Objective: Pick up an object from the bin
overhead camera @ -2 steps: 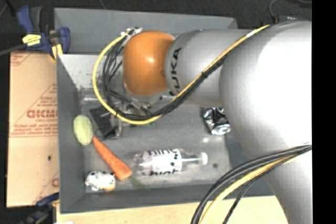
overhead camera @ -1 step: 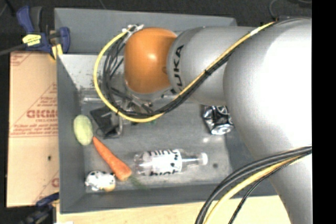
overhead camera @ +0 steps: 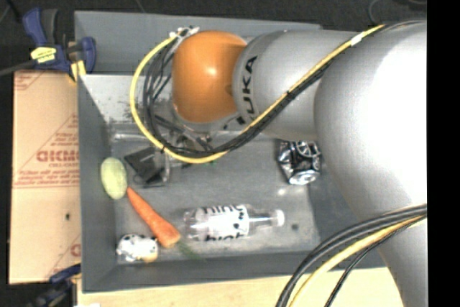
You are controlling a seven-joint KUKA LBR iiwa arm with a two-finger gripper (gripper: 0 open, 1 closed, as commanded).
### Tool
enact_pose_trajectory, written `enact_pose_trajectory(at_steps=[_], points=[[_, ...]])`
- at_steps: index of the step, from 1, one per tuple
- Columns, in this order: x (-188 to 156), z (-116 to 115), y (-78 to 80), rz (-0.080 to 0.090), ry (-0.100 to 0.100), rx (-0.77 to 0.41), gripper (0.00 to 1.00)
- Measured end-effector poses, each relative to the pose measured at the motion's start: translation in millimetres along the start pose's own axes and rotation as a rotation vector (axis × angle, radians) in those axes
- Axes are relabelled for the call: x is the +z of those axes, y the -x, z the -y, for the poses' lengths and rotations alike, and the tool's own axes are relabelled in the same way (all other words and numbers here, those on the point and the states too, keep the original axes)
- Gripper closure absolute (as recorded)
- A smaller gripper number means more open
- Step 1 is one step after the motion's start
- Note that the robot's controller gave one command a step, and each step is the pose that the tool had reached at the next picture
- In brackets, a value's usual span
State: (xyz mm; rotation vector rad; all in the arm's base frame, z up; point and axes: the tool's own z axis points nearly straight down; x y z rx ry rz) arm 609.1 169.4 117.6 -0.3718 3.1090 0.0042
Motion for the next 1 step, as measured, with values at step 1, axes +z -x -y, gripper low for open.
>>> enact_pose_trajectory(at_steps=[1], points=[[-20.7, 0.0, 0.9, 0.002, 0.0, 0.0, 1.0]])
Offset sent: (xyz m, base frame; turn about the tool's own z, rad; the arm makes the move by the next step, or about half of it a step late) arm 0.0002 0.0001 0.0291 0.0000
